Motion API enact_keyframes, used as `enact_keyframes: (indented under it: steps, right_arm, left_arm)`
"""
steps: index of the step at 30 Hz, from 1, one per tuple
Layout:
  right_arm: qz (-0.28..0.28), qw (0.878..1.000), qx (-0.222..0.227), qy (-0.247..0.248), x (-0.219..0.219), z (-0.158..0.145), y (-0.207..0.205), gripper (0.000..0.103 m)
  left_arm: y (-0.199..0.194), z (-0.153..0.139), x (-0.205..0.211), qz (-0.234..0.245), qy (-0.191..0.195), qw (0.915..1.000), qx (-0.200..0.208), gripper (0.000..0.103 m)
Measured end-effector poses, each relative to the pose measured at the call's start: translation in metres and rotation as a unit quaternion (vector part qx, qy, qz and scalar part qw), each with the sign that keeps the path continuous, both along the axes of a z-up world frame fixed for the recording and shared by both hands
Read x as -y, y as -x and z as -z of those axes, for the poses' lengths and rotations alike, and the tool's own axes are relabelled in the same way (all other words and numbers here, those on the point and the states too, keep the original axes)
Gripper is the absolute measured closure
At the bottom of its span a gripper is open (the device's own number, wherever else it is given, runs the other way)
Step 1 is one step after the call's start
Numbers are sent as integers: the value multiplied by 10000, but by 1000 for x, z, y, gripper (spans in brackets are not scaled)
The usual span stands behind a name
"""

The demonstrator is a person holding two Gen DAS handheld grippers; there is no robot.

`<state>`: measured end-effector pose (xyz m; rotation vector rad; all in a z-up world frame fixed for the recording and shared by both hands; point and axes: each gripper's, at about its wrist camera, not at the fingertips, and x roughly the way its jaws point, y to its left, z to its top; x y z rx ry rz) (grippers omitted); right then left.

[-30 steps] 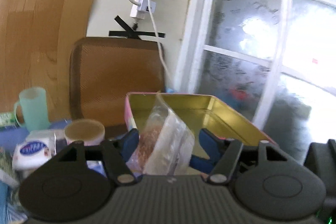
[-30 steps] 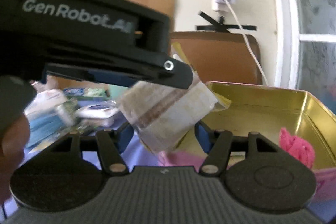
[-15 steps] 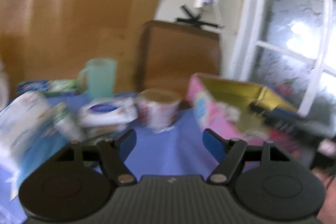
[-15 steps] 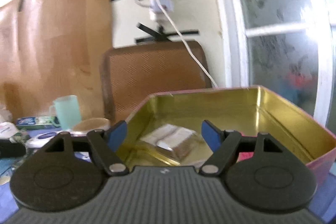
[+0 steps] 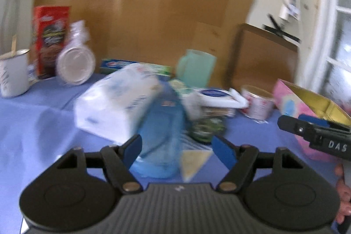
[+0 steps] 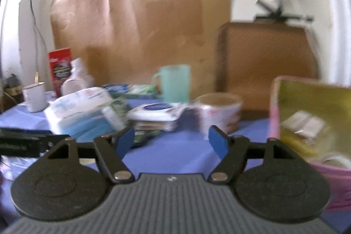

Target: Organize soft objects

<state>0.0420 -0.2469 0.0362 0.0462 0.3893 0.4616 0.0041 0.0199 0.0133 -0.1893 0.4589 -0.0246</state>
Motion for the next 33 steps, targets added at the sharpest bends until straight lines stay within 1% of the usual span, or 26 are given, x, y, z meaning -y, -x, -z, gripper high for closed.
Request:
enact_keyframes:
  steps: [1, 2, 4, 7, 11, 13, 16, 17, 18, 19, 20, 22, 26, 28, 29, 33]
  right_arm:
    - [-54, 9999, -109, -64, -5, 0, -6, 34]
    - [-76, 9996, -218, -139, -9, 0, -15, 35]
    - [5, 9985, -443, -307, -15, 1, -31, 37]
    - [315, 9929, -888, -724, -13, 7, -59, 37]
    - [577, 9820, -1304, -1238, -8, 18, -87, 37]
    - [584, 9773, -1440, -1438, -10, 21, -96, 37]
    - [604, 9745, -1540, -1516, -15, 23, -103, 37]
    - [617, 9737, -1581, -1519, -18, 25, -108, 42]
    - [623, 9728, -1642, -1514, -20, 27, -112, 59]
    - [598, 9714, -1729, -1514, -21, 29, -115, 69]
    - [579, 9697, -1801, -1546, -22, 31, -116, 72]
    - [557, 9692, -1773, -1616, -21, 31, -115, 77]
    - [559, 9751, -1606, -1421, -18, 25, -99, 84]
    - [560, 9796, -1492, -1222, -15, 21, -83, 96]
    - [554, 9813, -1453, -1130, -12, 19, -75, 98]
    - [486, 9846, -1384, -953, 6, 19, -35, 98]
  left_arm:
    - [0, 0, -6, 14, 178, 9998, 3, 29]
    - [1, 0, -9, 18, 278, 9996, 83, 29]
    - [3, -1, -11, 41, 356, 9992, 201, 28]
    - [8, -2, -7, 72, 263, 9990, 349, 27]
    - [15, -3, 0, 150, 82, 9981, 597, 25]
    - [18, -4, 2, 202, 65, 9974, 691, 25]
    - [20, -4, 0, 250, 157, 9967, 761, 25]
    - [21, -4, -1, 255, 215, 9964, 780, 25]
    - [21, -4, -3, 262, 273, 9961, 795, 25]
    - [22, -4, -5, 270, 324, 9959, 805, 24]
    - [22, -3, -7, 277, 378, 9956, 812, 21]
    - [22, -3, -11, 290, 481, 9948, 845, 20]
    - [22, -3, -16, 287, 616, 9939, 865, 20]
    - [22, -3, -17, 287, 656, 9936, 875, 20]
    - [22, -3, -18, 287, 673, 9935, 877, 19]
    - [22, -3, -20, 277, 748, 9929, 880, 15]
